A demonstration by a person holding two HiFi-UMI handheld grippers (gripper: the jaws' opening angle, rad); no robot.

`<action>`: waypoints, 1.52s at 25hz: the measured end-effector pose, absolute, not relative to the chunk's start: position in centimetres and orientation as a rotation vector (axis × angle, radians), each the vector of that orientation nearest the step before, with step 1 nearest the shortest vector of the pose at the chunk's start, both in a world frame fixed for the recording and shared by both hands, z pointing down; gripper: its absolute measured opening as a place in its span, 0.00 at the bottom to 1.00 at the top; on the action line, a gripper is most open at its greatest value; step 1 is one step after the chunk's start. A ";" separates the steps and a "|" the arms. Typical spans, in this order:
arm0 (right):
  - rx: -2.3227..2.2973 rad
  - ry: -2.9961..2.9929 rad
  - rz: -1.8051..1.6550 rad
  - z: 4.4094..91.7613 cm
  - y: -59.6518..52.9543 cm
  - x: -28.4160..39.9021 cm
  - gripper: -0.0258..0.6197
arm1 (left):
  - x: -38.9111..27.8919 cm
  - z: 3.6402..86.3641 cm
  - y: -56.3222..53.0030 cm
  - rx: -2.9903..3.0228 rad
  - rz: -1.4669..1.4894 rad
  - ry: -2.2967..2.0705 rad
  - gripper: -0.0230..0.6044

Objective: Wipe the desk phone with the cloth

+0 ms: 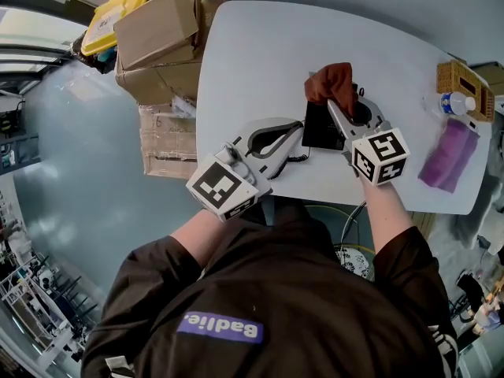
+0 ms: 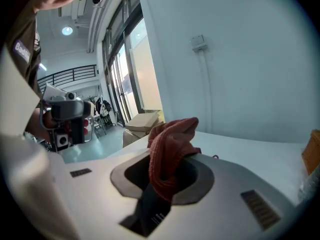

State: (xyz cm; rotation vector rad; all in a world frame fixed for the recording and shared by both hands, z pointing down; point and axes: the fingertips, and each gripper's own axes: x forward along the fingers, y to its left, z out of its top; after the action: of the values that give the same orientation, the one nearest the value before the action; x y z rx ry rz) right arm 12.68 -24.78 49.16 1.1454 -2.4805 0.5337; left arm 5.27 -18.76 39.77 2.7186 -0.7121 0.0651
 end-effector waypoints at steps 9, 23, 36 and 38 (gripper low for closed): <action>1.113 -2.407 0.535 53.9 -24.1 11.9 0.18 | 4.0 40.5 -18.3 2.681 0.089 -0.719 0.06; 1.054 -2.366 0.637 58.3 -15.7 10.2 0.18 | 4.4 41.2 -15.1 2.714 0.130 -0.642 0.06; 1.016 -2.372 0.682 56.8 -13.3 10.6 0.19 | 5.8 40.3 -13.7 2.723 0.132 -0.616 0.06; 1.050 -2.394 0.651 55.3 -15.2 11.3 0.19 | 5.8 40.2 -13.9 2.720 0.129 -0.625 0.06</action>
State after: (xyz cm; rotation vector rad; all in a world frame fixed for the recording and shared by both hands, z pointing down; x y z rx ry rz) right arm 11.34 -15.22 55.29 1.0499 -2.3939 0.6513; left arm 5.84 -13.90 40.17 2.7201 -0.6249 0.1291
